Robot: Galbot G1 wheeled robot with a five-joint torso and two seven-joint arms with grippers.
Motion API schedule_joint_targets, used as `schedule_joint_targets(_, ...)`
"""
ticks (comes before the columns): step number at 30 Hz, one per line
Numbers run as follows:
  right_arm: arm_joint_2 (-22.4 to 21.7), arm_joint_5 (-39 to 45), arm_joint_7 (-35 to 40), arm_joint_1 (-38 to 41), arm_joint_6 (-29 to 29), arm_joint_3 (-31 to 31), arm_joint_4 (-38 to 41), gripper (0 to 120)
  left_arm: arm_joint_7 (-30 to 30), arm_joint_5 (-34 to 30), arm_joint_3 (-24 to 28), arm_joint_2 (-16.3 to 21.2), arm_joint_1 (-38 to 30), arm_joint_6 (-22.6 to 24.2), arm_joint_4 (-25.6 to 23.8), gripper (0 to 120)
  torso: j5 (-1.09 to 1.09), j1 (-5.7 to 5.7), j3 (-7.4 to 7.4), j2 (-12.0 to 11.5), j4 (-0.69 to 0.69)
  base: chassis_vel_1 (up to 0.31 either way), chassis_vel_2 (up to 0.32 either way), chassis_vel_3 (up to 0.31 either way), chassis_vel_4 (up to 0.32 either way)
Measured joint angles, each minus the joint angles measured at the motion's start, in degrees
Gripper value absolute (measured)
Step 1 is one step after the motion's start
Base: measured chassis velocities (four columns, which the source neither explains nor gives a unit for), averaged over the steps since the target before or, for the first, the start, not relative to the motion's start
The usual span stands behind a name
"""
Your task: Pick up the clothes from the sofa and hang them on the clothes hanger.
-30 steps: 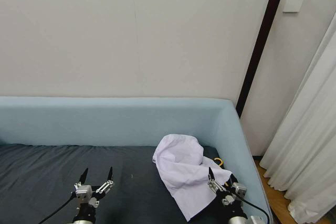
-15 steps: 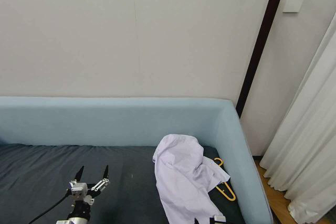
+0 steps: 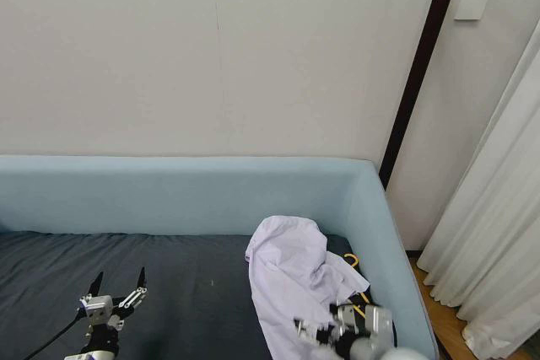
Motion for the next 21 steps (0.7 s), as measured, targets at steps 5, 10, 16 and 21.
schedule_joint_targets(5, 6.6, -1.4, -4.2, 8.5, 2.0, 0.3, -17.4, 100, 0.0, 1.6, -1.3, -3.0, 2.6, -0.8, -2.6, 100, 0.0, 0.0, 0.01, 0.0, -0.01, 0.0, 0.0, 0.0, 0.0)
schedule_joint_targets(10, 11.2, -2.7, -7.8, 15.9, 3.7, 0.9, -29.3, 100, 0.0, 2.3, -2.5, -4.8, 4.0, -0.9, -4.5, 100, -0.01, 0.0, 0.0, 0.0, 0.01, 0.0, 0.0, 0.0, 0.0)
schedule_joint_targets(16, 13.3, -8.8, -13.5, 20.6, 4.9, 1.1, -38.8, 100, -0.3, 2.4, -4.2, -5.0, 5.5, -1.1, -6.1, 100, 0.01, 0.0, 0.0, 0.0, -0.01, 0.0, 0.0, 0.0, 0.0)
schedule_joint_targets(21, 12.0, -14.8, -17.1, 20.8, 4.6, 0.0, -41.1, 96, -0.4, 2.8, -3.4, -6.6, 5.1, -1.1, -6.7, 100, 0.0, 0.0, 0.0, 0.0, -0.03, 0.0, 0.0, 0.0, 0.0)
